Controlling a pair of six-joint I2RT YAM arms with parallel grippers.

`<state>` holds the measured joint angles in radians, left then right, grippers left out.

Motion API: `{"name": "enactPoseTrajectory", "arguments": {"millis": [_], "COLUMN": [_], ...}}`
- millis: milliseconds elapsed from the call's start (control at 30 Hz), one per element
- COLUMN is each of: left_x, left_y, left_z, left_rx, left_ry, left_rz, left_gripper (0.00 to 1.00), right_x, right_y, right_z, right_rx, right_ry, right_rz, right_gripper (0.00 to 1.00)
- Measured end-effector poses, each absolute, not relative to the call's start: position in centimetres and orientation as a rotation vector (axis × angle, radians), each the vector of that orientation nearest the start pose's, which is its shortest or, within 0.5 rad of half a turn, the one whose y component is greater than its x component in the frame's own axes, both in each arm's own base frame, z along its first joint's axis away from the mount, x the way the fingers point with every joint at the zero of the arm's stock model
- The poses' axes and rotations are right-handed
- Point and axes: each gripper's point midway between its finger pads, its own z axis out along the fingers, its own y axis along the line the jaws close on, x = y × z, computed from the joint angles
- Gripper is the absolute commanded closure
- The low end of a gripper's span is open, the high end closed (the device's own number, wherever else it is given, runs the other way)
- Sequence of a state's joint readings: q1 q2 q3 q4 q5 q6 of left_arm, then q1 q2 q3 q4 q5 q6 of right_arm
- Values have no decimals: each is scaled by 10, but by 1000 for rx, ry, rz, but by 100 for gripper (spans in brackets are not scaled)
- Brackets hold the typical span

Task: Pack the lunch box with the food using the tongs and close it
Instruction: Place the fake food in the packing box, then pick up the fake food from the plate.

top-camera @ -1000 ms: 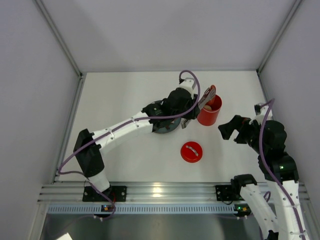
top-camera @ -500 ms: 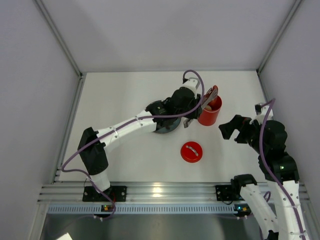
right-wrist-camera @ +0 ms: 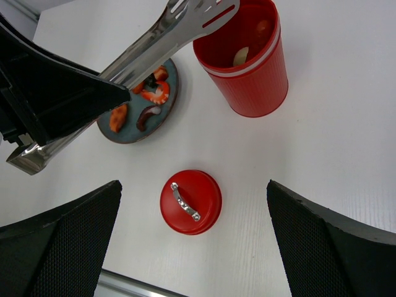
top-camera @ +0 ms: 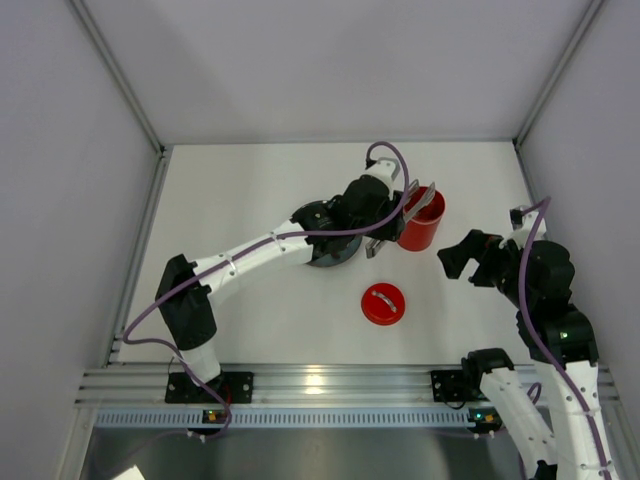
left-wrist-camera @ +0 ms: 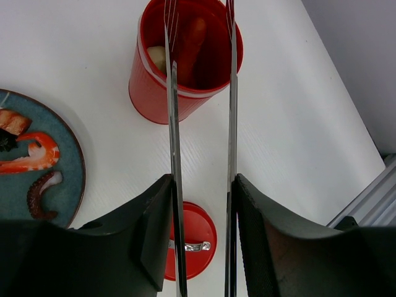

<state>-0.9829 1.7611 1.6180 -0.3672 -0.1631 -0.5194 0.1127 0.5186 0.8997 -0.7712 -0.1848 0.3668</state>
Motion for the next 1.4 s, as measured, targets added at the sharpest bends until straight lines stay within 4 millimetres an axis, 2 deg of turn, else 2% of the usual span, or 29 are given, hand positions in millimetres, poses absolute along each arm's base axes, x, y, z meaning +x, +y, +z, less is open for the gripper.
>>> {"name": "enactPoseTrajectory", "arguments": {"millis": [400, 533, 633, 733, 867, 933, 1000, 1133, 1233, 1400], "left_x": [294, 292, 287, 281, 274, 270, 265, 254, 244, 233], "left_y": [-431, -426, -410, -384, -349, -334, -322, -301, -286, -272], "left_z": [244, 258, 284, 315, 336, 328, 309, 254, 221, 191], "left_rx": [409, 397, 363, 297, 200, 172, 167, 204, 235, 261], "left_ry": [2124, 2099, 2055, 2017, 2004, 2029, 2078, 2216, 2301, 2378], "left_rz": [-746, -746, -747, -726, -678, -636, -584, -438, -350, -272], "left_gripper": [52, 51, 51, 51, 51, 50, 48, 47, 45, 43], "right_x": [200, 200, 200, 200, 200, 200, 200, 200, 200, 200], "right_y": [70, 70, 70, 70, 70, 70, 70, 70, 70, 70], "right_z": [263, 263, 263, 263, 263, 262, 262, 262, 262, 262], "right_rx": [129, 129, 129, 129, 129, 130, 129, 129, 129, 129], "right_ry": [1981, 1981, 1981, 1981, 1981, 1982, 1982, 1982, 1983, 1982], "right_rz": [494, 494, 494, 494, 493, 494, 494, 494, 494, 494], "right_gripper": [1, 0, 1, 1, 0, 1, 1, 1, 1, 1]}}
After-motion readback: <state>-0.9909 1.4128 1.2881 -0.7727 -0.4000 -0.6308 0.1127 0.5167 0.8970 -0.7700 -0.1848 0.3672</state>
